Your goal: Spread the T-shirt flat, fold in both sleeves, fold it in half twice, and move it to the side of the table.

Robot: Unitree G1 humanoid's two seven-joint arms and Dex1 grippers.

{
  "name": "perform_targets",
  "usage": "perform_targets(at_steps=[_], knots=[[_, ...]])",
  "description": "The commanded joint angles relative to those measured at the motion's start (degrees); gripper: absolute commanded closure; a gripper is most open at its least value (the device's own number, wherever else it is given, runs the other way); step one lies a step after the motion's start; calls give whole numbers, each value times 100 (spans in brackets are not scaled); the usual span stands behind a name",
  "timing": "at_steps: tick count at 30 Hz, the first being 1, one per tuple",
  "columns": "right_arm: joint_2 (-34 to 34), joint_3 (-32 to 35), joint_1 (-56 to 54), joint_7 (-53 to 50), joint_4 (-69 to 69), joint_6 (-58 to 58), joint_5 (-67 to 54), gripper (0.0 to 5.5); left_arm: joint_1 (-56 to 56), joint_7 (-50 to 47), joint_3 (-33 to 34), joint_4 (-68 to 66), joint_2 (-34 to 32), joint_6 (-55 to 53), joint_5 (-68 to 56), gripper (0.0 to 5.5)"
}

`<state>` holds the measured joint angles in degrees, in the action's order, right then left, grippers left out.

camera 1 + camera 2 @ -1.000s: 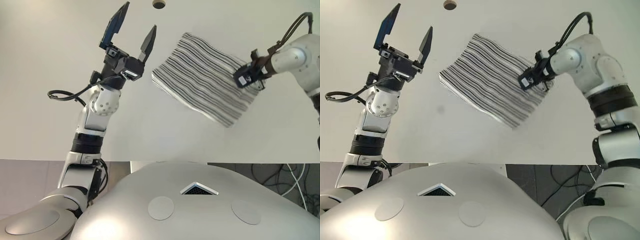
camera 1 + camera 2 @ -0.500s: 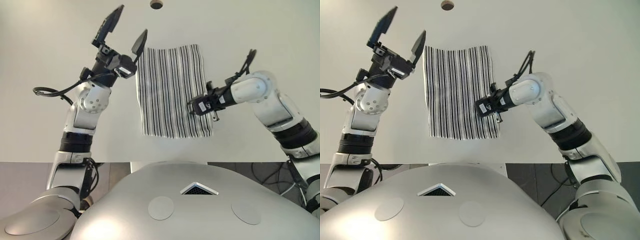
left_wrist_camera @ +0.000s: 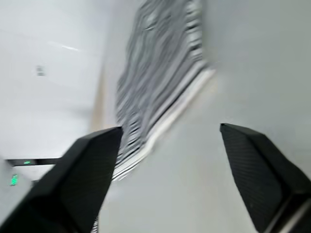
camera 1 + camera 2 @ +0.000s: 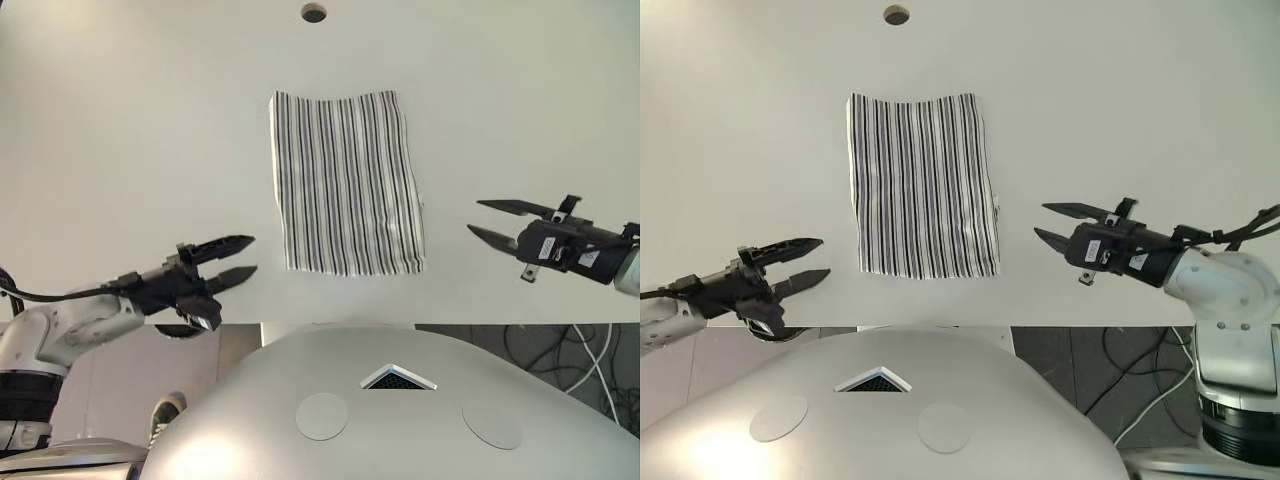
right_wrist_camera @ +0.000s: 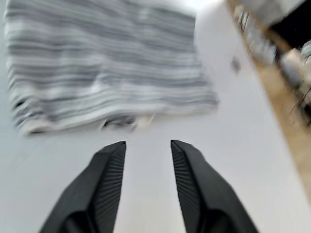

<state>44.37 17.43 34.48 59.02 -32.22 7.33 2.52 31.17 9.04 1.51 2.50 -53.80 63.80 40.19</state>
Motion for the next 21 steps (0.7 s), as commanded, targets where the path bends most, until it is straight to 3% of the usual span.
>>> perform_targets(at_steps=[1,7,11,19,21], knots=[[166,-32,371,-259,407,627,620,325,-139,-70,-319,5,313,-157,808,124],[267,-331,210,-356,493,816,682,325,-847,-707,-1099,-322,796,-534,2110,124],[337,-456,68,-403,376,775,688,325,-1183,-987,-1650,-431,729,-604,2632,124],[407,-800,-286,-446,394,724,826,325,-1674,-1025,-2403,-649,468,-766,2822,124],[416,-906,-331,-473,384,720,870,325,-1744,-929,-2544,-721,407,-758,2720,162]])
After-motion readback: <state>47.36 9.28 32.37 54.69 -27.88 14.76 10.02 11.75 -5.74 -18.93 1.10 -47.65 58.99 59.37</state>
